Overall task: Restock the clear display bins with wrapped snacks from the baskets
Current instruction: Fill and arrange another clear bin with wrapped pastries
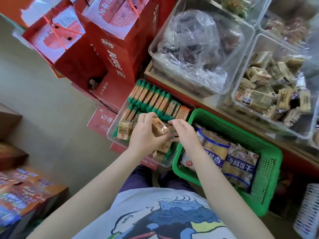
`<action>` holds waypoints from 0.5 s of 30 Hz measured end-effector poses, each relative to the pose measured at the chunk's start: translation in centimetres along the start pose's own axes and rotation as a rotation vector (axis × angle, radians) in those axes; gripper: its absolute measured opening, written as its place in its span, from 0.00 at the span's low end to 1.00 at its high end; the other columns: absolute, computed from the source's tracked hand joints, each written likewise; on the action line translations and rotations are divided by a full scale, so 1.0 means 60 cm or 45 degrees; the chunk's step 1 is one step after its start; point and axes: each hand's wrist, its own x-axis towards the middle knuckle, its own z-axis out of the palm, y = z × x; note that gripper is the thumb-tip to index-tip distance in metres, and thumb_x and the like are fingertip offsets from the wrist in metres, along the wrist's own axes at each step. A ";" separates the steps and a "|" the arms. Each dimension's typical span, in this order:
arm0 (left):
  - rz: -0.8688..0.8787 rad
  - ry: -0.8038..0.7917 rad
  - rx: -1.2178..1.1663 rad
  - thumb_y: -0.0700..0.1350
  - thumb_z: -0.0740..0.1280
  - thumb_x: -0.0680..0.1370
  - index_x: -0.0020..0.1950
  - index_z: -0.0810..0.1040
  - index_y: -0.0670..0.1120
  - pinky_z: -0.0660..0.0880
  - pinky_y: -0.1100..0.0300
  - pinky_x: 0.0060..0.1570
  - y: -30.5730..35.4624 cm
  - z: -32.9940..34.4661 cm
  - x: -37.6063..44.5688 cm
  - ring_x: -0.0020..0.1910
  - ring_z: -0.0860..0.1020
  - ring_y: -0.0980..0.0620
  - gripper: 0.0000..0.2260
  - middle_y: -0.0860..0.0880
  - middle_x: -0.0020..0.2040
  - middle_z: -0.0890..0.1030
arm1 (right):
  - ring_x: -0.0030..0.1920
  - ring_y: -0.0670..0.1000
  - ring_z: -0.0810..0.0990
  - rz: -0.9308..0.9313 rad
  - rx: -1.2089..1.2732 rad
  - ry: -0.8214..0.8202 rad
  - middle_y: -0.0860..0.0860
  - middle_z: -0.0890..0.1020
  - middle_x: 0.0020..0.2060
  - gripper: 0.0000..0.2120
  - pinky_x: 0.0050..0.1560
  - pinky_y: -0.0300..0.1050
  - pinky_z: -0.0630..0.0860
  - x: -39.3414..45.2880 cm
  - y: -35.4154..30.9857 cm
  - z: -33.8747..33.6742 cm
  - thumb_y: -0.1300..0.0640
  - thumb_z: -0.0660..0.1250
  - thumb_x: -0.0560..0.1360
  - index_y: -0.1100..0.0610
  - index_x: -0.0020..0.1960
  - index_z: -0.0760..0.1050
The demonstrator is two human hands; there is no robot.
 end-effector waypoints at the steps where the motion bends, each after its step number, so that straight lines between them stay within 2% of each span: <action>1: 0.078 -0.004 0.003 0.57 0.76 0.69 0.65 0.68 0.50 0.75 0.58 0.43 0.021 -0.002 0.008 0.51 0.75 0.54 0.31 0.52 0.60 0.68 | 0.52 0.50 0.84 0.001 0.095 -0.046 0.50 0.83 0.52 0.11 0.56 0.56 0.82 -0.003 -0.007 -0.012 0.47 0.60 0.82 0.48 0.58 0.78; 4: 0.294 -0.017 0.030 0.59 0.76 0.68 0.68 0.69 0.50 0.78 0.54 0.43 0.089 0.006 0.034 0.53 0.76 0.54 0.33 0.52 0.64 0.71 | 0.57 0.48 0.82 -0.050 0.277 -0.163 0.48 0.82 0.58 0.13 0.58 0.52 0.81 -0.013 -0.021 -0.061 0.47 0.64 0.81 0.45 0.65 0.74; 7: 0.443 -0.060 -0.005 0.63 0.70 0.66 0.70 0.69 0.51 0.79 0.51 0.45 0.162 0.035 0.057 0.53 0.78 0.51 0.35 0.53 0.66 0.72 | 0.55 0.52 0.83 -0.048 0.389 -0.060 0.50 0.83 0.57 0.17 0.53 0.55 0.81 -0.022 -0.024 -0.124 0.46 0.68 0.78 0.45 0.65 0.75; 9: 0.511 -0.097 -0.008 0.63 0.73 0.67 0.74 0.65 0.55 0.78 0.55 0.51 0.205 0.062 0.074 0.61 0.75 0.53 0.39 0.54 0.70 0.69 | 0.50 0.52 0.83 -0.046 0.464 0.095 0.51 0.85 0.54 0.13 0.47 0.56 0.82 -0.036 -0.028 -0.179 0.48 0.66 0.80 0.48 0.64 0.76; 11: 0.561 -0.118 0.040 0.63 0.75 0.69 0.78 0.60 0.55 0.70 0.58 0.64 0.239 0.093 0.098 0.70 0.68 0.54 0.42 0.52 0.75 0.65 | 0.53 0.51 0.83 -0.064 0.483 0.320 0.50 0.85 0.53 0.13 0.53 0.58 0.81 -0.047 -0.027 -0.246 0.45 0.65 0.77 0.45 0.60 0.78; 13: 0.605 -0.119 0.108 0.63 0.70 0.73 0.80 0.58 0.53 0.63 0.52 0.73 0.273 0.125 0.121 0.76 0.62 0.50 0.40 0.49 0.78 0.62 | 0.51 0.51 0.81 -0.133 0.498 0.567 0.49 0.83 0.51 0.17 0.48 0.52 0.80 -0.056 -0.026 -0.320 0.45 0.63 0.74 0.45 0.62 0.76; 14: 0.619 -0.126 0.144 0.63 0.68 0.76 0.80 0.57 0.52 0.60 0.48 0.75 0.290 0.142 0.132 0.77 0.59 0.48 0.37 0.47 0.79 0.60 | 0.49 0.51 0.80 -0.186 0.493 0.705 0.50 0.82 0.51 0.19 0.47 0.52 0.80 -0.058 -0.026 -0.356 0.46 0.63 0.74 0.46 0.64 0.75; 15: 0.620 -0.136 0.192 0.62 0.65 0.78 0.80 0.56 0.52 0.57 0.46 0.77 0.307 0.158 0.141 0.79 0.56 0.48 0.36 0.47 0.80 0.58 | 0.50 0.51 0.80 -0.232 0.448 0.852 0.50 0.80 0.54 0.19 0.50 0.54 0.80 -0.057 -0.027 -0.392 0.46 0.63 0.75 0.46 0.65 0.73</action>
